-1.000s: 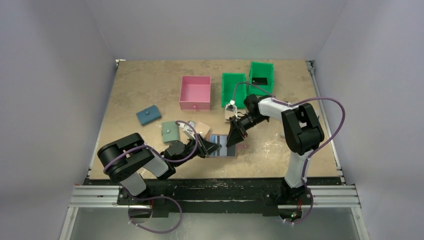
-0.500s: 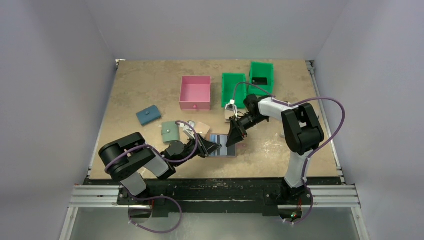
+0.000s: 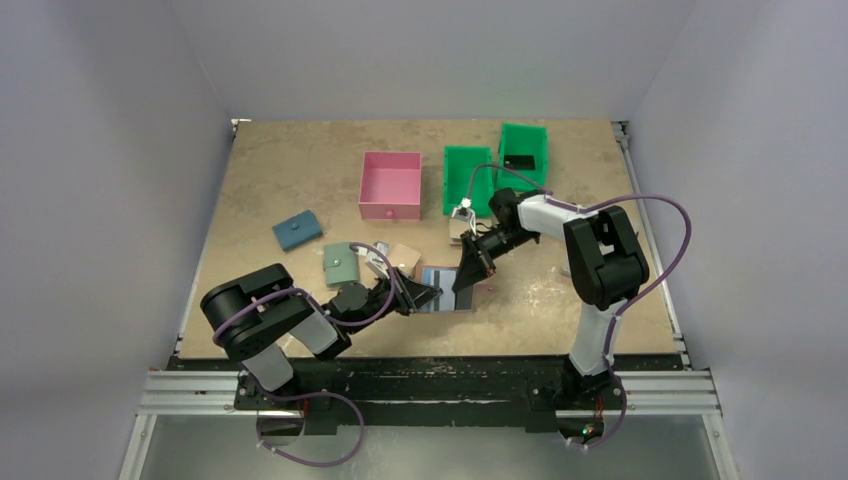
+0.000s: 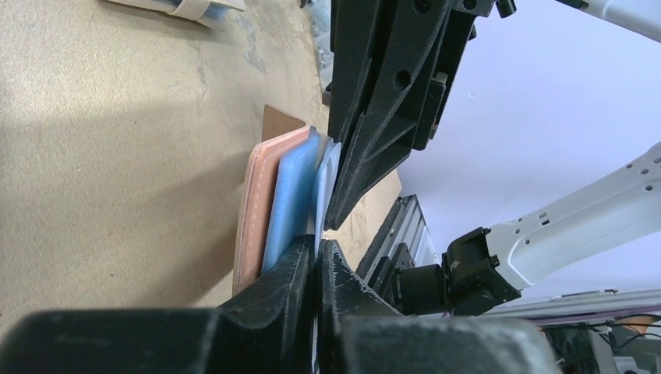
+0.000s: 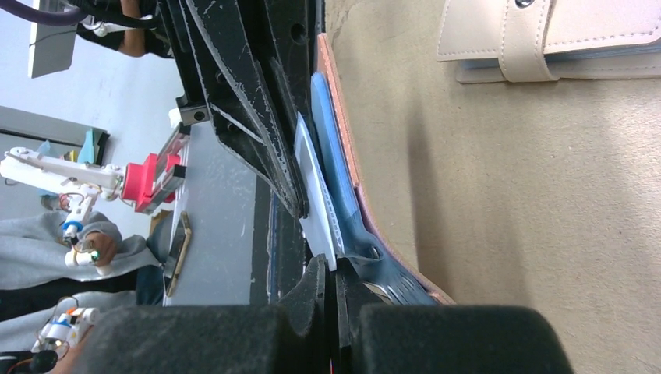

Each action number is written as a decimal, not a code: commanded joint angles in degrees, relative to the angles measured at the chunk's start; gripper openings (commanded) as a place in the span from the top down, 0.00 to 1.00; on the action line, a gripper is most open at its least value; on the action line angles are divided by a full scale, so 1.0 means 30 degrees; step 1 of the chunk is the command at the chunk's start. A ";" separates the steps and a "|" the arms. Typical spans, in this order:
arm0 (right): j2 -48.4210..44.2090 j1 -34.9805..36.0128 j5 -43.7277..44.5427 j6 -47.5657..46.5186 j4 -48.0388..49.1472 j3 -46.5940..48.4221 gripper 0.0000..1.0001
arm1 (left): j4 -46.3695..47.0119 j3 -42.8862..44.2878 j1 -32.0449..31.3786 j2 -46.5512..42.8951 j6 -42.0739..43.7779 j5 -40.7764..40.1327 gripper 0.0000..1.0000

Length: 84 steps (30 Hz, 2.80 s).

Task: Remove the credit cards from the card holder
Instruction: Remove the credit card from the card holder.

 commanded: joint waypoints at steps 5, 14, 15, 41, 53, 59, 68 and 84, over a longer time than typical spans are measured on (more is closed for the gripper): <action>0.0032 0.0168 -0.0551 -0.0107 0.0335 0.0365 1.00 | 0.1985 -0.0362 0.0032 -0.1047 -0.0464 -0.0167 0.77; 0.0181 0.0181 -0.0474 -0.0103 0.0402 0.0364 1.00 | -0.0408 -0.0652 0.0295 -0.2823 -0.0030 0.0118 0.68; 0.0251 0.0183 -0.0460 -0.0139 0.0333 0.0387 1.00 | -0.0556 -0.0669 0.0348 -0.2886 -0.0036 0.0165 0.68; 0.1257 0.0164 0.0316 -0.1417 -0.0861 0.0820 1.00 | -0.0496 -0.1547 0.0995 -0.2850 -0.0384 0.0815 0.86; 0.1376 0.0159 0.0139 -0.1834 -0.1274 0.0911 1.00 | 0.0137 -0.1052 0.1030 -0.1702 -0.0470 0.1561 0.88; 0.1548 0.0184 0.0355 -0.1755 -0.1236 0.0980 1.00 | 0.0467 -0.1273 0.1160 -0.1692 -0.0503 0.1550 1.00; 0.1860 0.0161 0.0950 -0.1026 -0.0623 0.0894 1.00 | -0.0011 -0.2138 0.1351 -0.2243 -0.0279 0.0986 1.00; 0.2182 0.0169 0.0732 -0.1964 -0.1524 0.1078 1.00 | 0.0614 -0.2239 0.1370 -0.1711 0.0051 0.1959 0.73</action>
